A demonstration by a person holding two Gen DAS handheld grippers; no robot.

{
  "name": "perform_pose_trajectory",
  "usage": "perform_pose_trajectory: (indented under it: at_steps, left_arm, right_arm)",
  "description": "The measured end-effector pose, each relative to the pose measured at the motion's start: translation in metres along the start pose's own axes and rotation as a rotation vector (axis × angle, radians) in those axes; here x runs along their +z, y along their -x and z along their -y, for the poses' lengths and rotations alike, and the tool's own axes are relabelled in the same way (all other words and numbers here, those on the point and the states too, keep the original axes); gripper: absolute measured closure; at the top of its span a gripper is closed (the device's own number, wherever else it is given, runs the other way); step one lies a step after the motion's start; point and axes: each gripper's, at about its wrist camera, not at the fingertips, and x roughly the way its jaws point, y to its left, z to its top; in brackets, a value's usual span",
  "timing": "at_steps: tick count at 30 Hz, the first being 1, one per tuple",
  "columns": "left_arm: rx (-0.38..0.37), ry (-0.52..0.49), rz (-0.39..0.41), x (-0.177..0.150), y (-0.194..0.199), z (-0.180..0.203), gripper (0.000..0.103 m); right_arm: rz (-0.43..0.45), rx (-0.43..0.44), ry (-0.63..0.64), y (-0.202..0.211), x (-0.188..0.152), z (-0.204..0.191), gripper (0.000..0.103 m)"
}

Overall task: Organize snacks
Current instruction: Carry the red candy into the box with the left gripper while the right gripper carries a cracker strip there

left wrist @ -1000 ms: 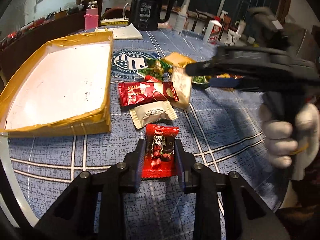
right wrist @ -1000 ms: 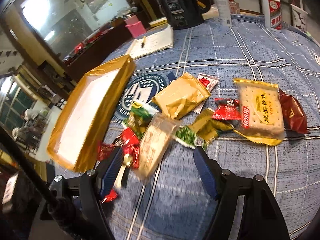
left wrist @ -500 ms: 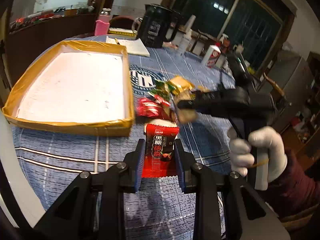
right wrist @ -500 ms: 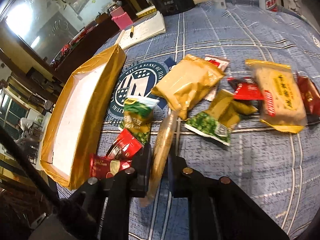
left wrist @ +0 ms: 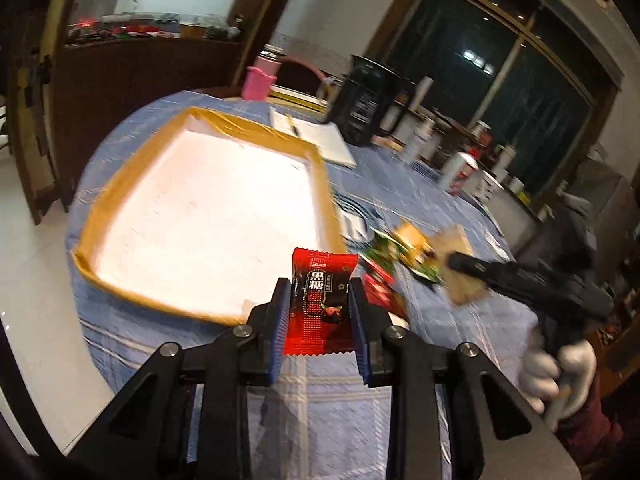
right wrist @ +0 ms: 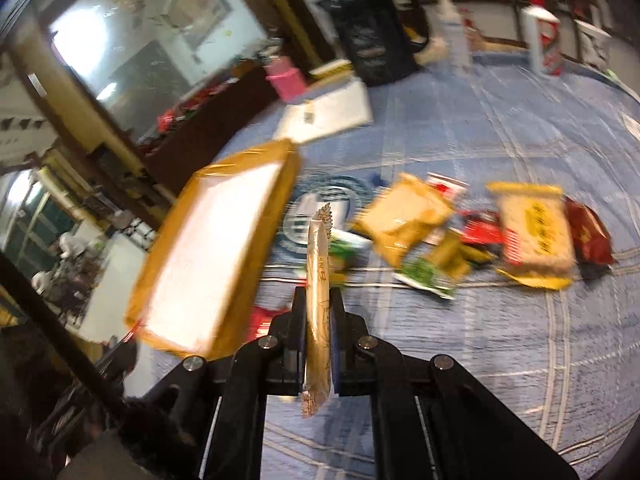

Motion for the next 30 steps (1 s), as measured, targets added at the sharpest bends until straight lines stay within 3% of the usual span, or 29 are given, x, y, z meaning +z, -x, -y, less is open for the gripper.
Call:
perform_pose_trajectory:
  at_steps: [7,12,18,22,23,25,27,30]
  left_arm:
    - [0.052,0.095,-0.072,0.039,-0.035,-0.046,0.073]
    - [0.105,0.133,-0.128,0.047,-0.061,-0.066,0.073]
    - [0.085,0.162,-0.123,0.046,-0.059,-0.076,0.07]
    - [0.076,0.184,-0.126,0.045,-0.055,-0.081,0.057]
    - [0.072,0.193,-0.12,0.044,-0.053,-0.081,0.055]
    - [0.066,0.211,-0.109,0.044,-0.05,-0.08,0.051]
    - [0.058,0.226,-0.092,0.044,-0.045,-0.077,0.045]
    - [0.049,0.215,-0.074,0.044,-0.039,-0.066,0.042]
  right_arm:
    - [-0.09,0.159,0.084,-0.034,0.003,-0.065,0.096]
    - [-0.167,0.186,0.108,-0.076,0.002,-0.095,0.096]
    - [-0.251,0.2,0.063,-0.116,-0.005,-0.094,0.096]
    - [-0.255,0.198,0.072,-0.123,-0.008,-0.098,0.092]
    - [-0.241,0.195,0.087,-0.121,-0.008,-0.1,0.089]
    - [-0.212,0.188,0.136,-0.115,-0.007,-0.106,0.066]
    - [-0.165,0.18,0.157,-0.101,-0.005,-0.106,0.053]
    - [-0.136,0.193,0.145,-0.083,-0.001,-0.095,0.053]
